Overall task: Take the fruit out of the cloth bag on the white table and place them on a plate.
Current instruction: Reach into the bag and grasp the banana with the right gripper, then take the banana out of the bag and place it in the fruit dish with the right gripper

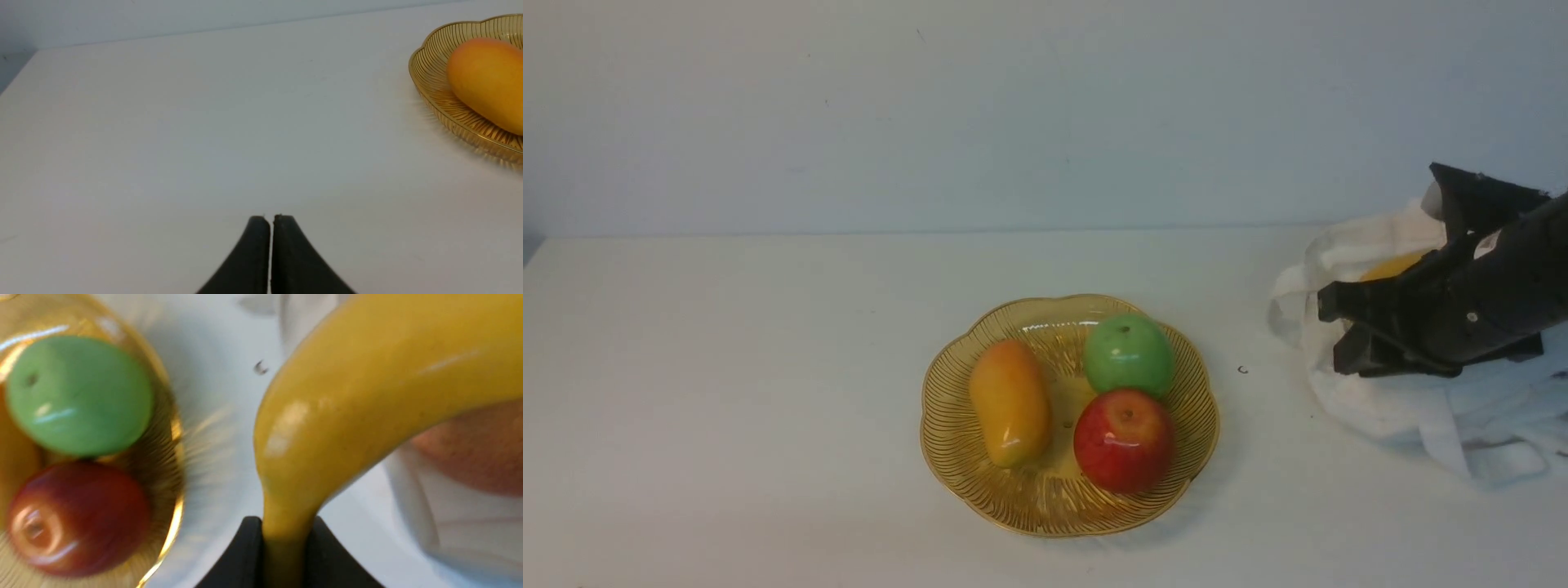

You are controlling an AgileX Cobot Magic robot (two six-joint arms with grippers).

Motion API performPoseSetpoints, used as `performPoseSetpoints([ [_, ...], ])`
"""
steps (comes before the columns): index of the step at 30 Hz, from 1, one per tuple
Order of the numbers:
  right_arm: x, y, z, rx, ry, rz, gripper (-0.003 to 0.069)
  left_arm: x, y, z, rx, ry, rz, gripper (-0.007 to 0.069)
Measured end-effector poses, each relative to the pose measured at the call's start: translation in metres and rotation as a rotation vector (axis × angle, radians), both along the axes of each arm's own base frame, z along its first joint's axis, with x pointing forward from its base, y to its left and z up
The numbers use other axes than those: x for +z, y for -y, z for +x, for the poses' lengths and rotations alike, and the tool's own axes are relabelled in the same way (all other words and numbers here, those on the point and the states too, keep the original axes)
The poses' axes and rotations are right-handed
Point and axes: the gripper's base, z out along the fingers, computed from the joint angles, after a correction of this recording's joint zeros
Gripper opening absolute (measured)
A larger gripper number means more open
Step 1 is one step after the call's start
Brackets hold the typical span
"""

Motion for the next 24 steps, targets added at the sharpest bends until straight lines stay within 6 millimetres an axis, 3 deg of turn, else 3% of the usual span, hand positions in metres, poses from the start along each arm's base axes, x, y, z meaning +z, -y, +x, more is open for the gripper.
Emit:
performPoseSetpoints([
  [8,0.007,-0.018,-0.011,0.112,-0.066,0.196,0.0091,0.0,0.0,0.0,0.0,0.0,0.0,-0.0008],
  [16,0.044,-0.036,-0.02,0.202,0.074,0.45,0.0091,0.0,0.0,0.0,0.0,0.0,0.0,-0.0008],
  [20,0.054,-0.044,-0.022,0.278,0.131,0.558,0.0091,0.0,0.0,0.0,0.0,0.0,0.0,-0.0008],
  [24,0.059,-0.057,-0.026,0.406,0.219,0.561,0.0091,0.0,0.0,0.0,0.0,0.0,0.0,-0.0008],
])
